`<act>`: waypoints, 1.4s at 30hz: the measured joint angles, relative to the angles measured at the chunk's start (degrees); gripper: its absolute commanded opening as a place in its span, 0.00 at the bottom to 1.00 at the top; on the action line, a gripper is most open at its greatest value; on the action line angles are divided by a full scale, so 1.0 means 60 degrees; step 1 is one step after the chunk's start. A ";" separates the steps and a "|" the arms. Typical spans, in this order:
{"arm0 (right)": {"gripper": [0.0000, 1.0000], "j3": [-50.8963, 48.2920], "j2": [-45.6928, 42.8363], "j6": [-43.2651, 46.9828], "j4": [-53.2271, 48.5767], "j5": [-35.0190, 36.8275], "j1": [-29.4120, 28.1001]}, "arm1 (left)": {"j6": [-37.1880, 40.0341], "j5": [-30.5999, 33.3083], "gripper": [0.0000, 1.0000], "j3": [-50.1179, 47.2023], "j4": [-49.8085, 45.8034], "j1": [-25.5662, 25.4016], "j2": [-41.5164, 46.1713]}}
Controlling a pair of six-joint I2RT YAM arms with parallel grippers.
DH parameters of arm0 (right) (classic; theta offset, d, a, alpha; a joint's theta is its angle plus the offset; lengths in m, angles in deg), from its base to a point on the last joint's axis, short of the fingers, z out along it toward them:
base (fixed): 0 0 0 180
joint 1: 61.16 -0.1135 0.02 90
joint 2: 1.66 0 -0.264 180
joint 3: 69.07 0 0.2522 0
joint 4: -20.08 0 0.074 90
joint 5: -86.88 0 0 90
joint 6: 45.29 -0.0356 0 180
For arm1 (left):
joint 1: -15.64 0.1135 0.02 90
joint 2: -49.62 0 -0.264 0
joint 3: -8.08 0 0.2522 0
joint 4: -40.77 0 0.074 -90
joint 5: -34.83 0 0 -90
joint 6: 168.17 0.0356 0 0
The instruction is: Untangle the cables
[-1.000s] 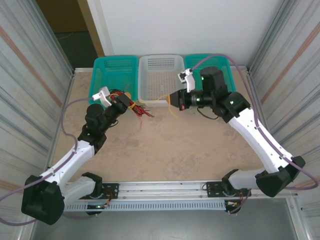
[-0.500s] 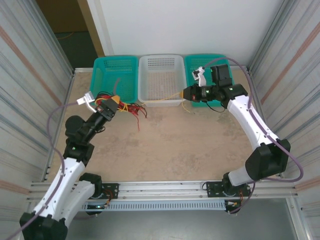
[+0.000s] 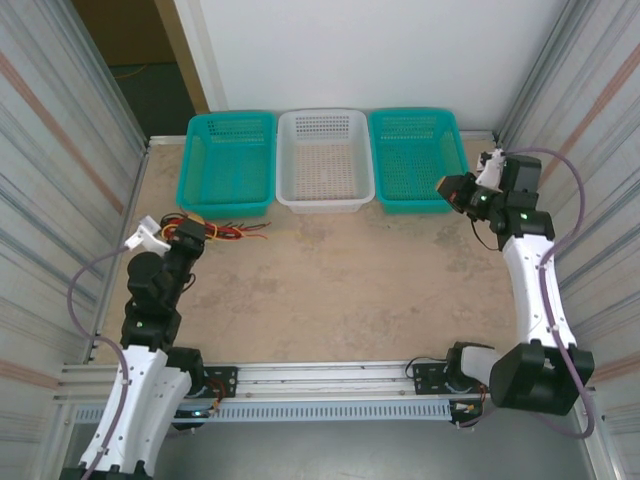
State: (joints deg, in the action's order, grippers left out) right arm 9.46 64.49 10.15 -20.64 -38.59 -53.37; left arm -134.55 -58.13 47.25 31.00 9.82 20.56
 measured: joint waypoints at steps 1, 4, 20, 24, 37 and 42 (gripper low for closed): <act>0.00 0.0109 -0.0102 -0.0047 0.0000 0.0051 0.0018 | -0.0004 -0.0069 0.00 -0.0040 -0.0084 0.0000 -0.0087; 0.11 0.0583 -0.0124 -0.0015 -0.0022 0.0393 -0.0525 | -0.0047 -0.0510 0.00 -0.0135 -0.0160 0.0000 -0.0535; 0.81 -0.0262 0.2036 0.2408 -0.0415 0.2018 -0.7715 | -0.0798 -0.3858 0.00 0.0969 0.0397 -0.0055 -0.3595; 0.74 -0.0280 0.2616 0.2798 -0.0444 0.2178 -0.7992 | -0.0900 -0.4346 0.00 0.1308 0.0652 -0.0186 -0.3847; 0.00 -0.0280 0.2973 0.3340 -0.0554 0.2222 -0.8047 | -0.0433 -0.4353 0.00 0.1752 -0.0076 -0.0219 -0.3854; 0.00 -0.0455 0.2197 0.3362 -0.0532 0.2371 -0.7745 | -0.0127 -0.3927 0.00 0.1891 -0.1224 0.0157 -0.3428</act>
State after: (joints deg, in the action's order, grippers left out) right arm 6.73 77.67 30.32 -23.83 -24.36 -99.84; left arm -135.31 -81.69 58.59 23.66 10.76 -0.01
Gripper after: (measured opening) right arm 0.068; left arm 0.174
